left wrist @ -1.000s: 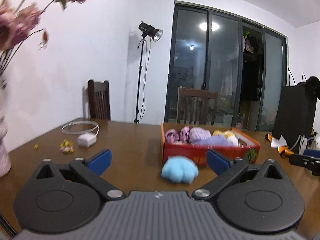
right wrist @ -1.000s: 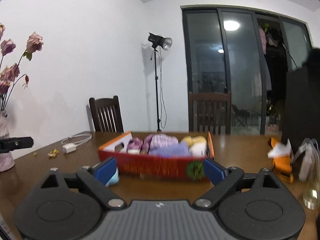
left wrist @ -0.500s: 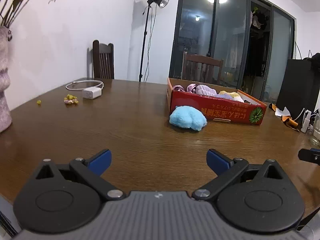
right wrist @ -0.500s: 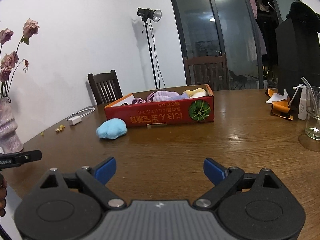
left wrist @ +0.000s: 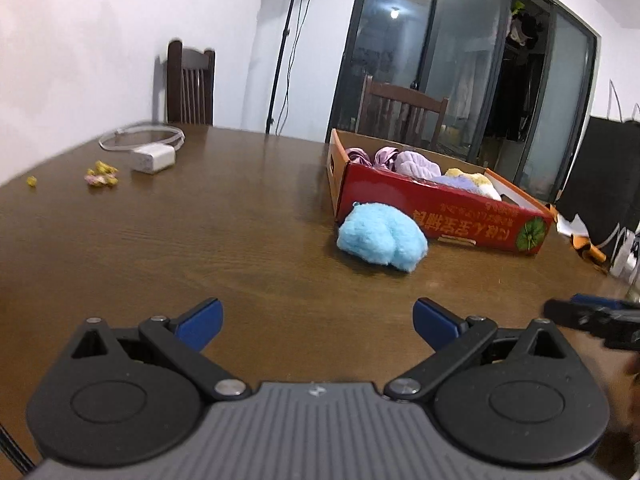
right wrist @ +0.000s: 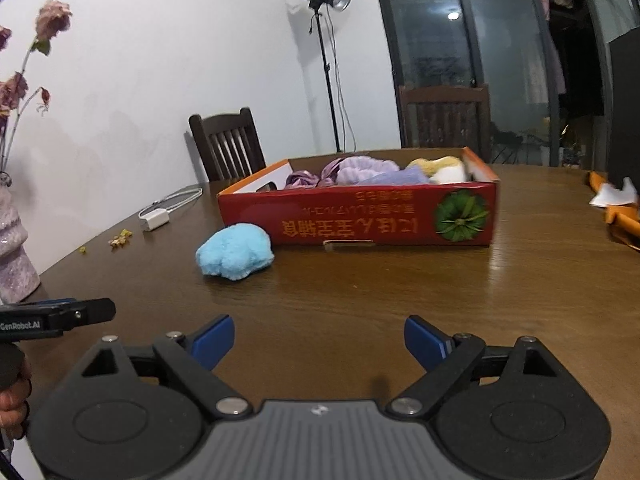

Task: Organize soft objects
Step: 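Grasp the light-blue fuzzy plush with the right tool and lift it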

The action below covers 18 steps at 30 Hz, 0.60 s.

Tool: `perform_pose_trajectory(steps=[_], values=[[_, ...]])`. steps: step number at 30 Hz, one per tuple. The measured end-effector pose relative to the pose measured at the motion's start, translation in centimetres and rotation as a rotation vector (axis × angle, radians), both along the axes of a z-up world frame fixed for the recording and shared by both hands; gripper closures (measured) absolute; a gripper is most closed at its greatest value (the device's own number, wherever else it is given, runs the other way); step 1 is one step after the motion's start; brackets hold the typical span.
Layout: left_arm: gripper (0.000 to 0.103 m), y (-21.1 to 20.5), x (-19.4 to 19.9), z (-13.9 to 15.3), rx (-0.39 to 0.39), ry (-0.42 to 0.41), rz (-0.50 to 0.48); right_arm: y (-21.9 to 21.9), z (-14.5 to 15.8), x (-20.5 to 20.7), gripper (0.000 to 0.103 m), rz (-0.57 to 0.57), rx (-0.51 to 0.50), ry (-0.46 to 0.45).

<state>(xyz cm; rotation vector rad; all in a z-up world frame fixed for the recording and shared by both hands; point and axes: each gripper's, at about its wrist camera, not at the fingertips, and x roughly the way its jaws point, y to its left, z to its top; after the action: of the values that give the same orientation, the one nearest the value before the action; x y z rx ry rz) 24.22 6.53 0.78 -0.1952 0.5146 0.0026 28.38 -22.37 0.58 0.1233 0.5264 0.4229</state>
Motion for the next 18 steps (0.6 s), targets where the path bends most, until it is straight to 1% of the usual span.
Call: perform_pose_trajectory(steps=[2, 3, 6, 7, 9, 11, 12, 13, 14, 15, 17, 18], values=[[0.000, 0.4, 1.8, 0.2, -0.034, 0.023, -0.017, 1.0, 0.0, 1.9, 0.015, 0.021, 0.006, 0.024], [0.000, 0.4, 2.5, 0.2, -0.039, 0.026, -0.020, 1.3, 0.0, 2.8, 0.016, 0.031, 0.011, 0.031], [0.000, 0.2, 5.0, 0.6, -0.025, 0.020, -0.041, 2.8, 0.1, 5.9, 0.016, 0.064, 0.036, 0.067], [0.000, 0.1, 5.7, 0.7, -0.023, 0.018, -0.049, 3.3, 0.1, 6.9, 0.017, 0.074, 0.047, 0.081], [0.004, -0.2, 7.4, 0.7, -0.016, 0.018, -0.066, 4.1, 0.1, 8.9, 0.021, 0.099, 0.088, 0.123], [0.011, -0.6, 9.0, 0.6, -0.012, 0.022, -0.088, 5.0, 0.0, 10.9, 0.028, 0.124, 0.132, 0.174], [0.015, -0.8, 9.9, 0.5, -0.017, 0.036, -0.100, 5.4, -0.1, 11.6, 0.029, 0.136, 0.147, 0.182], [0.024, -0.9, 10.7, 0.4, -0.028, 0.055, -0.110, 5.8, 0.0, 12.3, 0.031, 0.144, 0.158, 0.186], [0.031, -0.8, 11.4, 0.2, -0.051, 0.077, -0.130, 6.2, 0.0, 13.0, 0.034, 0.149, 0.162, 0.187], [0.036, -0.6, 12.2, 0.0, -0.083, 0.102, -0.148, 6.6, 0.0, 13.6, 0.037, 0.154, 0.166, 0.188], [0.054, -0.2, 13.2, -0.5, -0.139, 0.137, -0.173, 7.1, -0.2, 14.7, 0.044, 0.172, 0.182, 0.202], [0.056, 0.0, 13.5, -0.7, -0.157, 0.143, -0.184, 7.3, -0.4, 15.1, 0.046, 0.181, 0.196, 0.214]])
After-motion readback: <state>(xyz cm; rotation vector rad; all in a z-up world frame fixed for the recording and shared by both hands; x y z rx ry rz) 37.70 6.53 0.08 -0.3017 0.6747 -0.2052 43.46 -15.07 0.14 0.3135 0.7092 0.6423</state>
